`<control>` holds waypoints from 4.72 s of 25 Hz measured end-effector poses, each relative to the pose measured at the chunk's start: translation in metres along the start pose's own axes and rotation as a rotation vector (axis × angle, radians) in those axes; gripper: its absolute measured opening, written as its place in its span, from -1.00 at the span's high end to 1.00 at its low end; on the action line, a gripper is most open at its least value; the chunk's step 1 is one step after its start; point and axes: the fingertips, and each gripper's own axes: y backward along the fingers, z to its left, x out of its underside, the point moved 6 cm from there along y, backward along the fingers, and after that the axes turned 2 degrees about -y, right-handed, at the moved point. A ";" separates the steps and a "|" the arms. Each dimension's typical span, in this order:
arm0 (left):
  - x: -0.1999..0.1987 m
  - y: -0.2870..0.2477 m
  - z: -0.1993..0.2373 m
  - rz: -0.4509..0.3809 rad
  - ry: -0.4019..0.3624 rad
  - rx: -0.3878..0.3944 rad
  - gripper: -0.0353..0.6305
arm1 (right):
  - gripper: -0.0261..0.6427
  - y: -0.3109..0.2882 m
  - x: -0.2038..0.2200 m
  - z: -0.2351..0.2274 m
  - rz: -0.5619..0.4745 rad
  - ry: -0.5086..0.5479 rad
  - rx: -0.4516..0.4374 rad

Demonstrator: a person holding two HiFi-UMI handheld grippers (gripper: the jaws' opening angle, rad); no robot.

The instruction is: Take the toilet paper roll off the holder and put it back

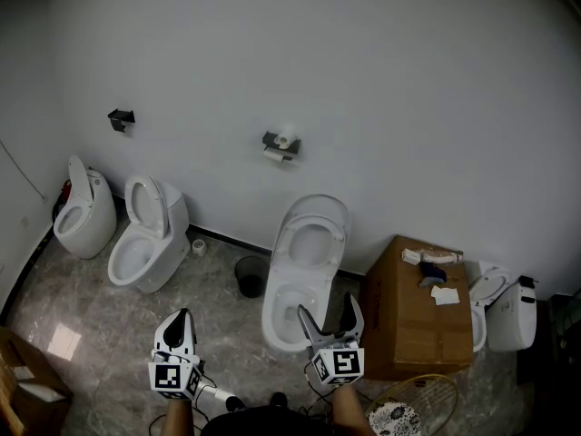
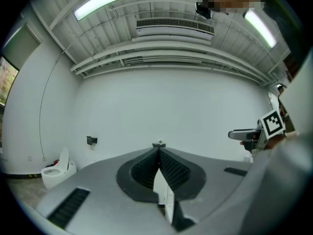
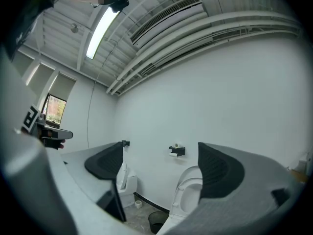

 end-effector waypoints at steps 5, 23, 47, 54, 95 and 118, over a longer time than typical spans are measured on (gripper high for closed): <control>0.013 -0.001 0.006 -0.024 -0.009 0.012 0.88 | -0.59 -0.002 0.000 0.000 -0.010 -0.014 -0.005; 0.011 0.003 0.026 -0.026 -0.003 0.010 0.88 | -0.82 -0.007 -0.006 0.017 -0.038 0.001 0.013; 0.016 0.032 0.105 -0.016 0.004 0.019 0.88 | -0.82 -0.014 -0.007 0.100 -0.046 0.007 0.037; 0.016 0.025 0.123 -0.030 -0.002 -0.001 0.88 | -0.82 -0.036 -0.006 0.111 -0.049 0.008 0.018; 0.039 -0.284 0.172 -0.020 -0.025 -0.071 0.88 | -0.81 -0.354 0.036 -0.021 -0.053 -0.038 0.020; 0.041 -0.443 0.137 -0.004 -0.023 0.091 0.88 | -0.81 -0.413 0.052 -0.101 -0.035 -0.046 0.150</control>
